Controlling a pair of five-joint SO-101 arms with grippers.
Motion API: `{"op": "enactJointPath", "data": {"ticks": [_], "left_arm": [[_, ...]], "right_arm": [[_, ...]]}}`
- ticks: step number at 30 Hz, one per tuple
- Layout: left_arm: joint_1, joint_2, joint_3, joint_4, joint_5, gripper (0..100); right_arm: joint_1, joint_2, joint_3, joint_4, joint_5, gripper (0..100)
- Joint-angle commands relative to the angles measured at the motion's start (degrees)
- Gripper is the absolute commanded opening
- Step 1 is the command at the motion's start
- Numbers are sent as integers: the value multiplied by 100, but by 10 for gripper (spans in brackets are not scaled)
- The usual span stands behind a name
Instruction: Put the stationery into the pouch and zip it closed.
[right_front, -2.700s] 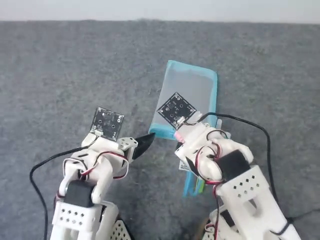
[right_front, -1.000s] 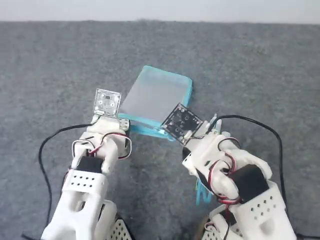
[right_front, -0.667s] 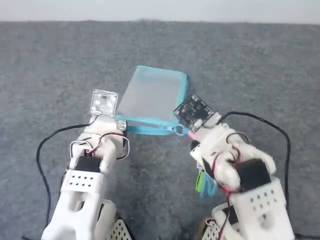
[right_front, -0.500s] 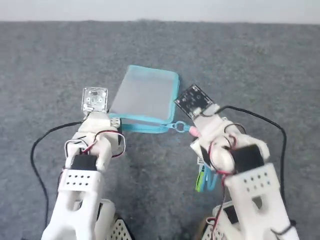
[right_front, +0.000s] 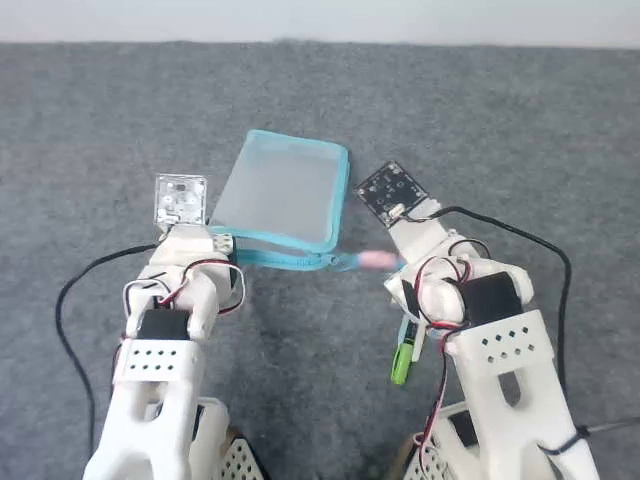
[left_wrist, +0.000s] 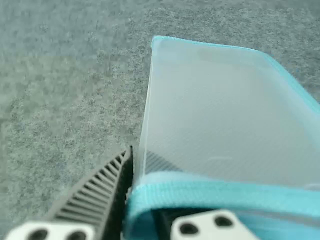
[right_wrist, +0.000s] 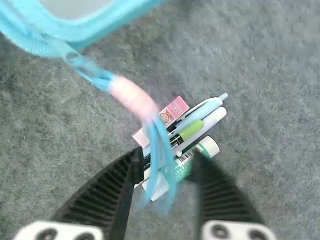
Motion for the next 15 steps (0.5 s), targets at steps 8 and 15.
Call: {"op": "enactJointPath", "data": {"ticks": [8, 15], "left_arm": [[-79, 35, -330, 26, 123, 12], [-334, 35, -347, 26, 123, 12]], "right_arm": [[488, 136, 220, -110, -325, 245], [954, 1912, -501, -110, -642, 245]]}}
